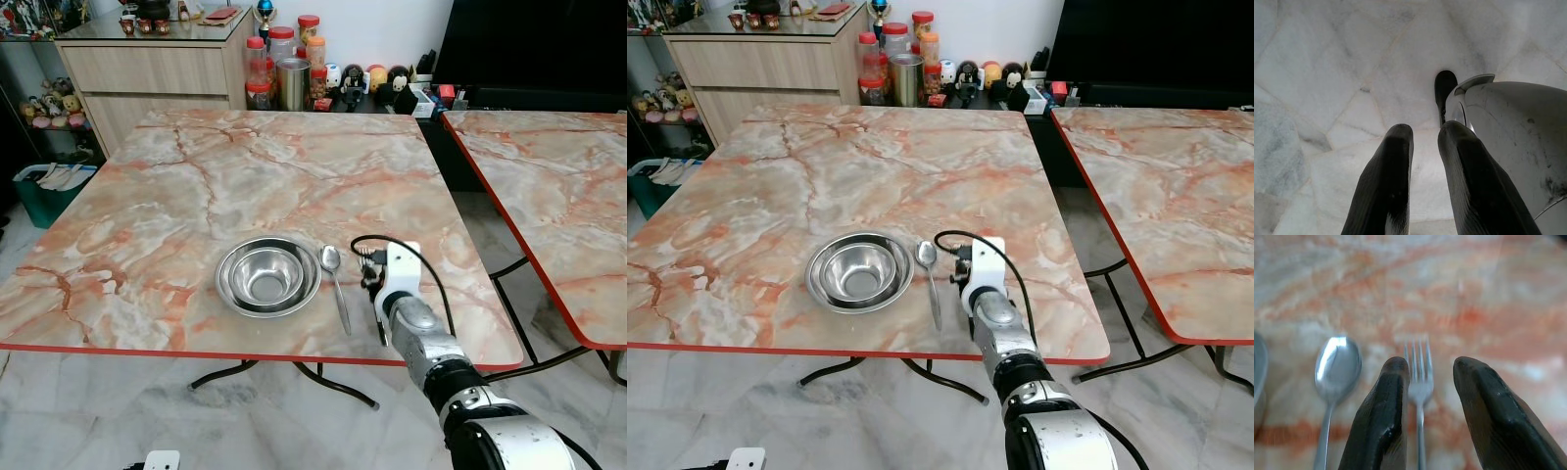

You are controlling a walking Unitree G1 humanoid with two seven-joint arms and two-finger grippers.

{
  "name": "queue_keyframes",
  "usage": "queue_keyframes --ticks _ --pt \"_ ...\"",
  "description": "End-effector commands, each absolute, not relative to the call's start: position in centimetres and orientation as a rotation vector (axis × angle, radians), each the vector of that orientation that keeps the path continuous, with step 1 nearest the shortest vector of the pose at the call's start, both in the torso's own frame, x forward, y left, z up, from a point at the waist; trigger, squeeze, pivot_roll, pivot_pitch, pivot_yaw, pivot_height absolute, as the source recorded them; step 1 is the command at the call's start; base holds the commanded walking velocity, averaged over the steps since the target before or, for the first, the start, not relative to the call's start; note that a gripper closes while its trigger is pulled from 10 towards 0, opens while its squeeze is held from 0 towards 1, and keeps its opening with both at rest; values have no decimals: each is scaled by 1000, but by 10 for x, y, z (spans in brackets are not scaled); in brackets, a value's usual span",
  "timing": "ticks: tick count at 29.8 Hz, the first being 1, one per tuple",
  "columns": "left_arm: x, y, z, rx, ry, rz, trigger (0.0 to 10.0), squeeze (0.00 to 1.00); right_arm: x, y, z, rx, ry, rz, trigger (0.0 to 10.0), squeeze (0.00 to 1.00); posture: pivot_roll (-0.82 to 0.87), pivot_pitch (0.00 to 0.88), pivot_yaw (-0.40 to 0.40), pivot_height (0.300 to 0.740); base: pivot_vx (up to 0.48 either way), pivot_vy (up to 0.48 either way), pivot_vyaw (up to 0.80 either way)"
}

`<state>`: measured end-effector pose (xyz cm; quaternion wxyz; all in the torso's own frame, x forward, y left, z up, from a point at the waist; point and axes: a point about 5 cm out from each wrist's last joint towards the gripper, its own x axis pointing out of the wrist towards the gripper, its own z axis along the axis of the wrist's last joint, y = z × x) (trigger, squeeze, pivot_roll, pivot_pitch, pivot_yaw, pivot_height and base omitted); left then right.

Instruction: Setting the table

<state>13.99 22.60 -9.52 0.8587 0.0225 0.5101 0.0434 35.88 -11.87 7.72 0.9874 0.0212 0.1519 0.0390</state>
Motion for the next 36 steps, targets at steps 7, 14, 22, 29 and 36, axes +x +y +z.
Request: queue_keyframes --ticks 7,14,22,29,36 --pt "137 226 -96 79 1074 69 10000 0 355 -130 92 60 97 43 10000 0 50 0 -34 740 0 -61 0" --pt "137 226 -96 82 1074 72 10000 0 355 -132 108 38 -25 62 10000 0 39 0 -24 740 0 -429 0" --pt "137 227 -96 90 1074 68 10000 0 357 -127 118 -2 -80 86 10000 0 42 0 -21 740 0 -392 345" --pt "137 227 -96 87 1075 71 10000 0 356 -127 117 -3 -76 90 10000 0 32 0 -26 740 243 -387 229" --pt "136 226 -97 88 1077 63 10000 0 355 -133 114 -10 -67 71 10000 0 19 0 -26 740 245 -386 0"
